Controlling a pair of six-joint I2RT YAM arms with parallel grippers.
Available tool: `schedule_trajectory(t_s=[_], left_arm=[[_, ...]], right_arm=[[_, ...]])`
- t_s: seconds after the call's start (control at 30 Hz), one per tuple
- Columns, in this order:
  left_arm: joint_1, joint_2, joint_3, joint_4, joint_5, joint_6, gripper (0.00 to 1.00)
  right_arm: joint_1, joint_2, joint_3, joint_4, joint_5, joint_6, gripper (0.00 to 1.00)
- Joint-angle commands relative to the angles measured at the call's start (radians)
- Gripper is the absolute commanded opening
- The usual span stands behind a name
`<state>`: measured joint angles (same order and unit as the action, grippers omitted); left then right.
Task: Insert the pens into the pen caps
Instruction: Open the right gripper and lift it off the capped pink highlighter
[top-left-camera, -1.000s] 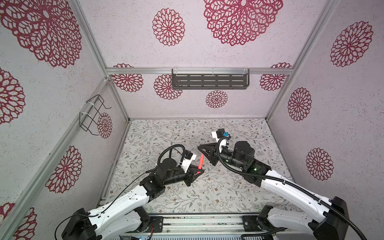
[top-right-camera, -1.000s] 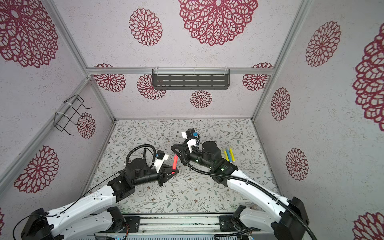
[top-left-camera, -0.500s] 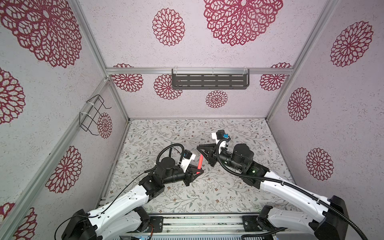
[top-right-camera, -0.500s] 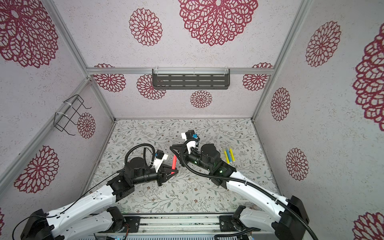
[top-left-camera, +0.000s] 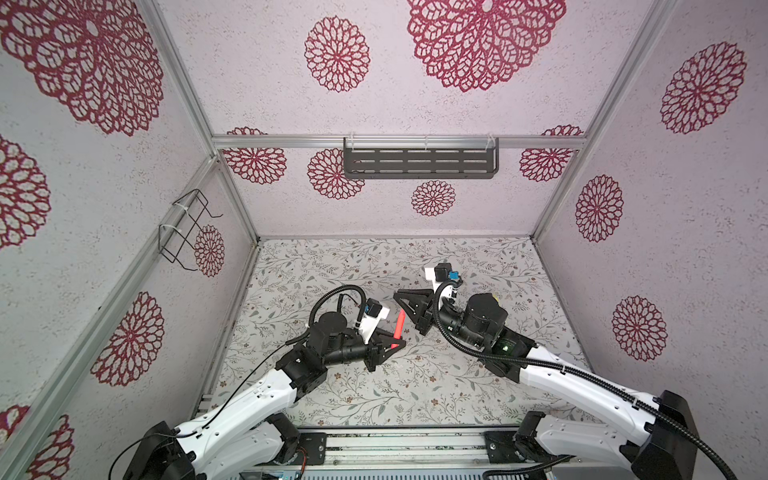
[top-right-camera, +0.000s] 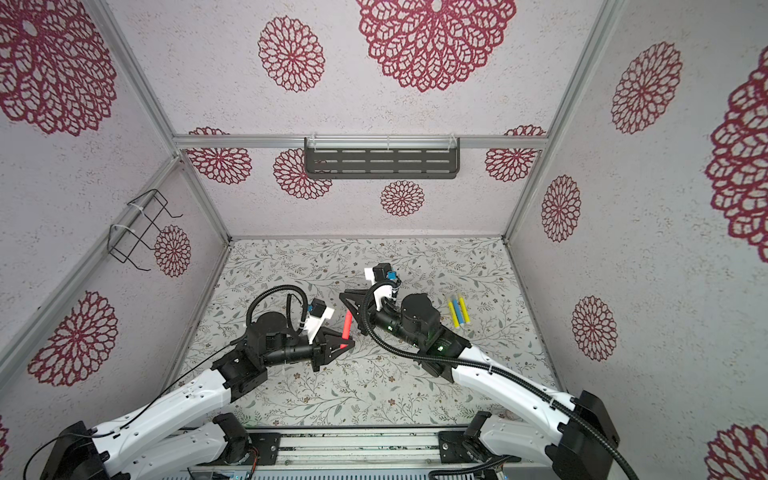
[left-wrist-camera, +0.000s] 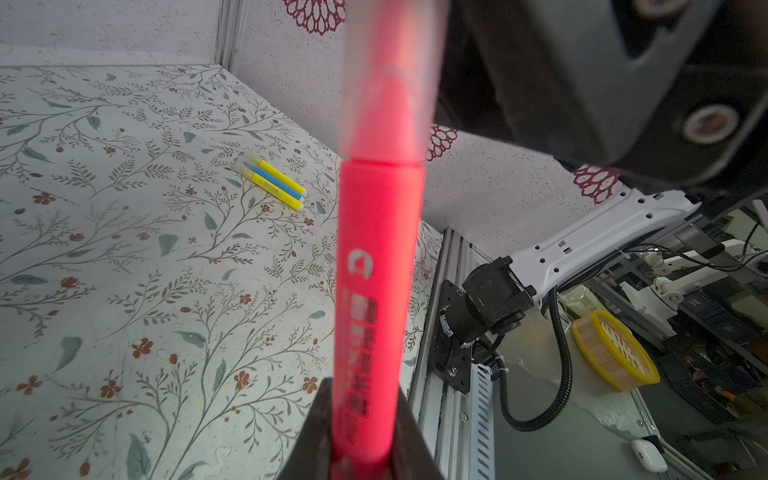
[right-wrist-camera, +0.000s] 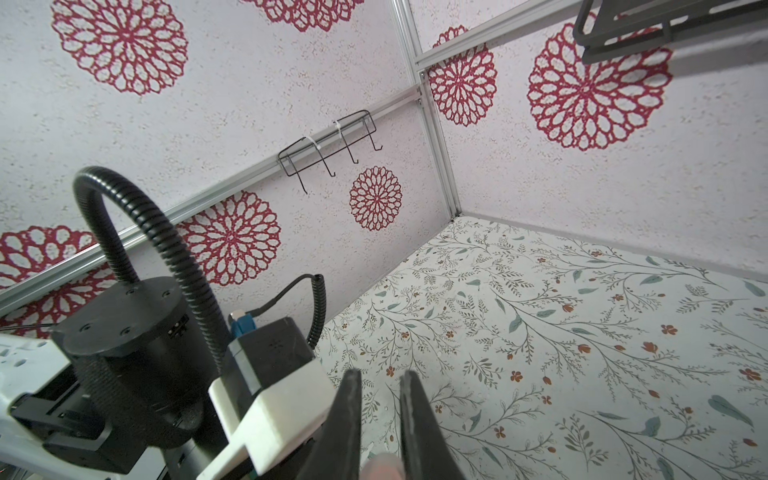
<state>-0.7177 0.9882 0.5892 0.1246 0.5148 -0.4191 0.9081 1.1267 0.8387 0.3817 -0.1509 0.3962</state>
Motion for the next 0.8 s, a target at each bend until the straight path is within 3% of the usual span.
schedule_trajectory(t_s=[0.0, 0.77], left_arm=[[0.086, -0.063, 0.084, 0.359, -0.151, -0.071, 0.00], [0.145, -0.040, 0.135, 0.396, -0.088, -0.109, 0.00]], right_arm=[[0.099, 0.045, -0.101, -0.356, -0.202, -0.003, 0.00], [0.162, 0.043, -0.193, -0.326, -0.175, 0.041, 0.00]])
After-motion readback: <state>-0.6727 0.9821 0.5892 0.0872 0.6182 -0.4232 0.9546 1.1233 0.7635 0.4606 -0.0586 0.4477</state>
